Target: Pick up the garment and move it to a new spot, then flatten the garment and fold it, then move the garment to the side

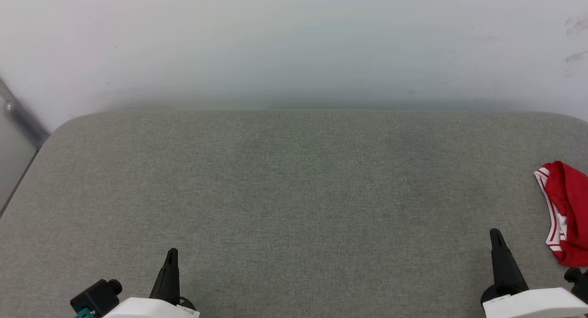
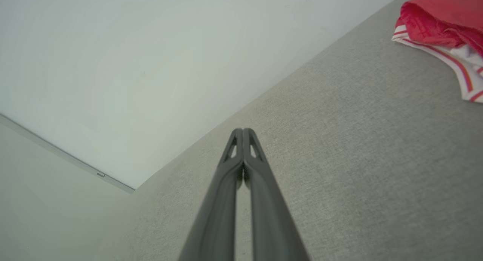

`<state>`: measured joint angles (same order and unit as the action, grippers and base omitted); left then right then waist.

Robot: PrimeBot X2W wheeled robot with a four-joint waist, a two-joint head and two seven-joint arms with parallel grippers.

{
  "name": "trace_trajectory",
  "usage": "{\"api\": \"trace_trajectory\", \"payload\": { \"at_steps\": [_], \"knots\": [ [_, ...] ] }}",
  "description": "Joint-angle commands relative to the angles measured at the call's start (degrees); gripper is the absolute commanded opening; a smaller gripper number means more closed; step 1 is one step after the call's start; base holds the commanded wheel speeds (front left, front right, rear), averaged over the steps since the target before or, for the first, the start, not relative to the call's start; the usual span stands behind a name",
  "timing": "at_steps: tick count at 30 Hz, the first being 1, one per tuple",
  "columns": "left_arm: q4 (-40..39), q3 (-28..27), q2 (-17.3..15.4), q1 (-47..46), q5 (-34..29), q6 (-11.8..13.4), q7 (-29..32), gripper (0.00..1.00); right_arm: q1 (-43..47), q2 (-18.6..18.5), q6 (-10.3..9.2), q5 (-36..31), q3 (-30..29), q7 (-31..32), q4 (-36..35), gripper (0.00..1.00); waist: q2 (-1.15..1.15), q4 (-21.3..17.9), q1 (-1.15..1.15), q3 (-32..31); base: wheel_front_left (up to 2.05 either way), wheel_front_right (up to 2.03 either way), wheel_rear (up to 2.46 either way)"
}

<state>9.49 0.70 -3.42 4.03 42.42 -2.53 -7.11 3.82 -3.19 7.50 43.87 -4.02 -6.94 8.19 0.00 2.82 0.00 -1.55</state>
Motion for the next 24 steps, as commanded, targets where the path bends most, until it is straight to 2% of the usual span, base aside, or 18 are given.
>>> {"api": "trace_trajectory", "payload": {
  "at_steps": [1,24],
  "knots": [
    [-0.5,-0.4,-0.4,-1.9,1.9,-0.4,0.4,0.00,-1.7,-0.4,-0.01,1.7,-0.1,0.4,-0.4,0.00,0.00,0.0,0.00,0.0,0.00,0.00,0.00],
    [1.2,-2.3,-0.6,-5.0,19.3,-2.1,4.6,0.00,-4.9,-0.5,0.00,18.6,-0.6,4.8,1.8,0.00,0.00,-0.8,0.00,0.5,0.00,0.00,0.00]
  ]
}}
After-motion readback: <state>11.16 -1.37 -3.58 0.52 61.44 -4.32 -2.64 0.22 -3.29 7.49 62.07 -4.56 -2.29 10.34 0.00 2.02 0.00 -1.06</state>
